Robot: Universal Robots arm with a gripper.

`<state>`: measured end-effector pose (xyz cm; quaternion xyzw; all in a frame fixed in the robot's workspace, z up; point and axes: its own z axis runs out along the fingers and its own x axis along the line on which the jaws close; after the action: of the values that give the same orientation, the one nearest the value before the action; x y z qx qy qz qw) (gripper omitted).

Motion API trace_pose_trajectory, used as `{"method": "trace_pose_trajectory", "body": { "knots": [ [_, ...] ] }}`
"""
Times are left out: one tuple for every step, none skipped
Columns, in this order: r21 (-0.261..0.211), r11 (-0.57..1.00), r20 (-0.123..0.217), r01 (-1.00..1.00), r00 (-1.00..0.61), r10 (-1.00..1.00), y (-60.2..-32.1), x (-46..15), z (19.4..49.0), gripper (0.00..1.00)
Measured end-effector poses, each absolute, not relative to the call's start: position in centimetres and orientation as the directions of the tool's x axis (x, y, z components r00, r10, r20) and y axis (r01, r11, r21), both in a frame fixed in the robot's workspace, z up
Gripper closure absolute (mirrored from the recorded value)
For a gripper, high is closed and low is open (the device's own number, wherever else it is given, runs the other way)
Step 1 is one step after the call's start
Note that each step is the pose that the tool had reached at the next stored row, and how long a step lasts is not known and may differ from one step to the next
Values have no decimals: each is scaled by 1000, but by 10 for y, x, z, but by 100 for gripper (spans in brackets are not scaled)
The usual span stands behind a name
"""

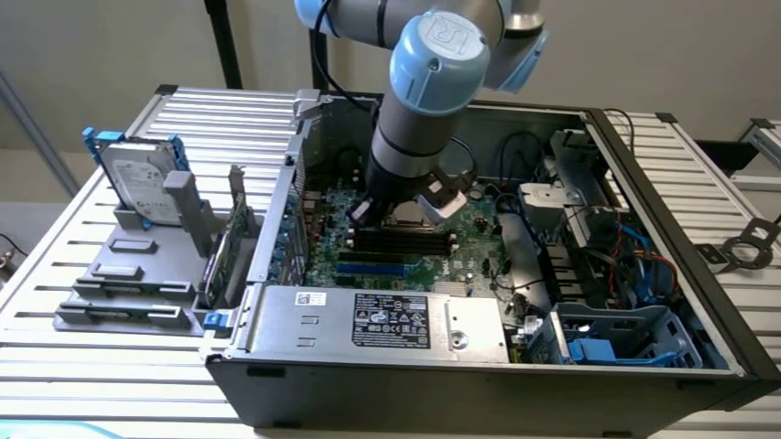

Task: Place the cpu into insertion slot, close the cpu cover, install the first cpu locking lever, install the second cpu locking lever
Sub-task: 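Install the second cpu locking lever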

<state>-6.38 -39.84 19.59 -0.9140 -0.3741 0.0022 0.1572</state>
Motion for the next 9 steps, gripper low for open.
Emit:
{"method": "trace_pose_trajectory", "body": {
  "knots": [
    [-289,-671,112,683,720,685,-398,-64,197,89],
    [-289,-672,109,682,720,685,-398,-64,198,89],
    [-288,-672,107,682,720,685,-398,-64,199,89],
    [-288,-673,106,682,721,685,-398,-64,200,89],
    [-287,-673,103,681,721,685,-399,-64,202,89],
    [-287,-673,102,681,721,686,-399,-64,204,89],
    [-287,-674,102,681,721,686,-399,-64,206,89],
    [-287,-674,101,681,721,686,-398,-64,209,89],
    [-287,-674,101,681,721,686,-398,-64,213,89]
  ]
}}
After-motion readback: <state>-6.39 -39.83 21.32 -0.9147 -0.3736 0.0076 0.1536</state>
